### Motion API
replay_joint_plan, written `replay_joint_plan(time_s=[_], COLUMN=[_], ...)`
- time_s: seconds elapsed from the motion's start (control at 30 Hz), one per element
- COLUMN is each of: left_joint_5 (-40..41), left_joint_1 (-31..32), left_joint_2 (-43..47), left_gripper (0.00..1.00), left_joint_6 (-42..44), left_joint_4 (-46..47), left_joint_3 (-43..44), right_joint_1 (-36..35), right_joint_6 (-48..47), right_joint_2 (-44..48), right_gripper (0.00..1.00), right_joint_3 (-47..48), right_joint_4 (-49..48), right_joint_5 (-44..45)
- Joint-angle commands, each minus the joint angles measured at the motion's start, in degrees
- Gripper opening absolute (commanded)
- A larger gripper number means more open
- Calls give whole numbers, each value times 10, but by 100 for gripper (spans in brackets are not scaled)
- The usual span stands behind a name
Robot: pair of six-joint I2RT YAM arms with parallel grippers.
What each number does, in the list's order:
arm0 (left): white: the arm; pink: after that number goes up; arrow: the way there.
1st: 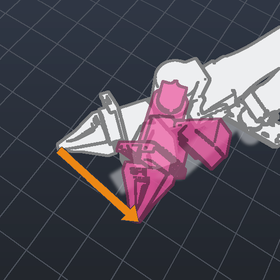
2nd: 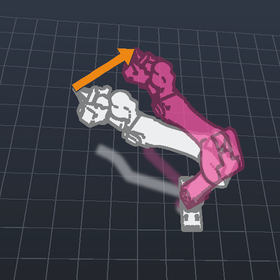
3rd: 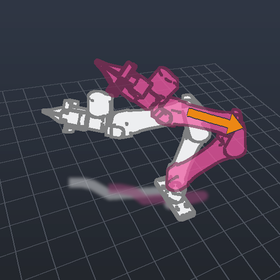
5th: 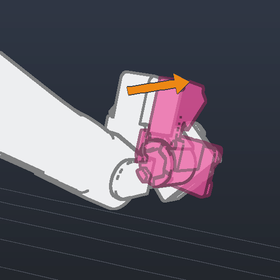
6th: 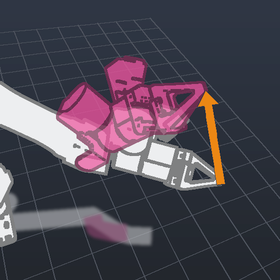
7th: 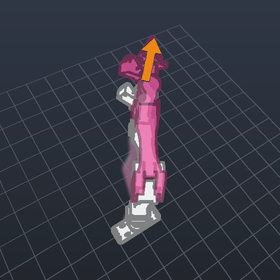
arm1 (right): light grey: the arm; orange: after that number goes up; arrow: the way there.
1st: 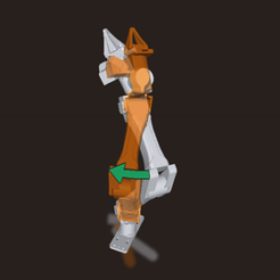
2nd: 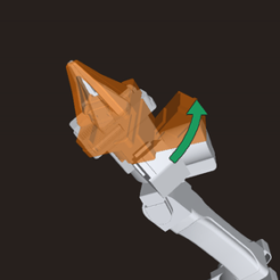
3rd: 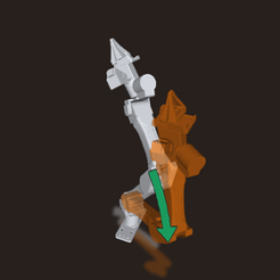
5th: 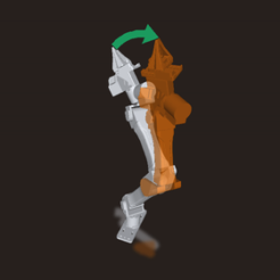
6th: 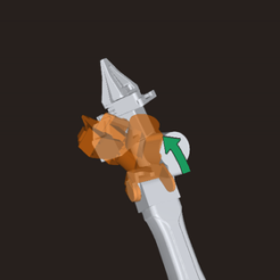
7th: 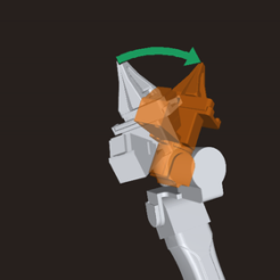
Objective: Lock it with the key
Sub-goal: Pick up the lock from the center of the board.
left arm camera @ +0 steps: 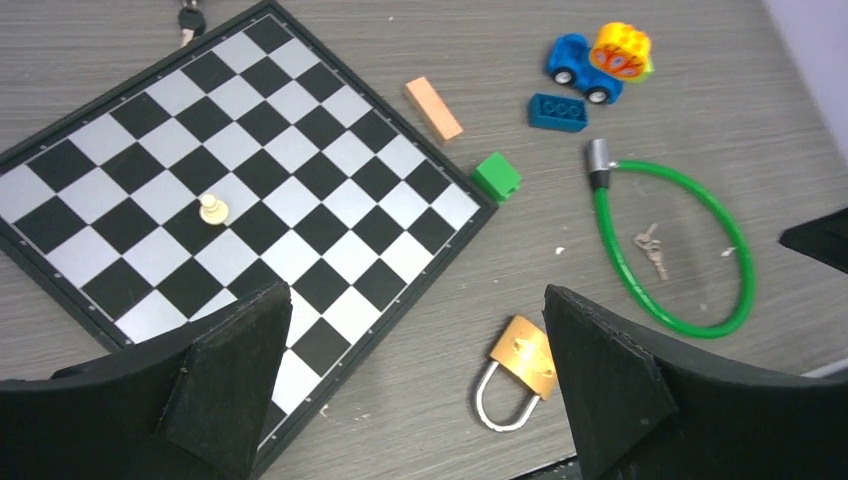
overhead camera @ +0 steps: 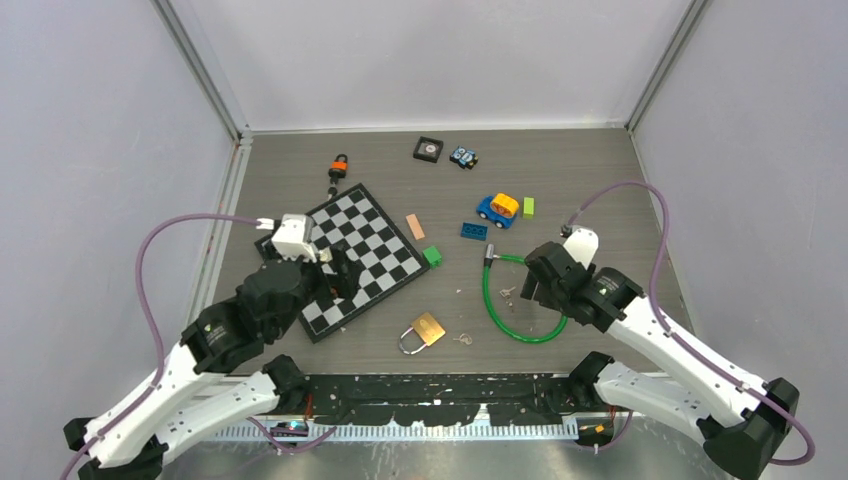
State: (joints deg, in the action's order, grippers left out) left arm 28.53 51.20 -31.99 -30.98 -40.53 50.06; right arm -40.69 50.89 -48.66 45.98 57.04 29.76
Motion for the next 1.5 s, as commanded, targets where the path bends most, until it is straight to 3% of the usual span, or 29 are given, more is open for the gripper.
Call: replay_joint_plan(time_s=[0.0, 0.07, 0.2, 0.33, 0.47, 0.63, 0.93, 1.2, 1.33, 1.47], left_joint_5=[24, -37, -185, -218, -203, -213, -305, -292, -300, -300], left_joint_1=[-14, -54, -204, -297, -327, -362, -445, -463, -465, -465], left_joint_2=[-89, -191, -349, -493, -637, -781, -974, -1129, -1146, -1139], left_gripper=[100, 100, 100, 100, 100, 100, 100, 100, 98, 86], left_joint_6=[48, 76, 85, 126, 202, 259, 269, 276, 276, 276], left_joint_4=[42, 59, 93, 130, 154, 162, 143, 68, 61, 56], left_joint_3=[34, 70, 149, 245, 351, 476, 649, 828, 837, 815], right_joint_1=[2, 2, 2, 2, 2, 2, 2, 2, 2, 2], right_joint_6=[-16, -23, -29, -9, 10, -9, -45, -91, -97, -98], right_joint_2=[-33, -50, -42, 26, 76, 52, -38, -114, -126, -133], right_gripper=[71, 69, 66, 66, 69, 69, 69, 69, 69, 69], right_joint_3=[8, 11, 8, -30, -68, -60, -47, -23, -13, -10], right_joint_4=[-14, -17, -22, -48, -85, -76, -108, -120, -121, -122], right_joint_5=[-54, -76, -113, -168, -224, -239, -248, -245, -236, -236])
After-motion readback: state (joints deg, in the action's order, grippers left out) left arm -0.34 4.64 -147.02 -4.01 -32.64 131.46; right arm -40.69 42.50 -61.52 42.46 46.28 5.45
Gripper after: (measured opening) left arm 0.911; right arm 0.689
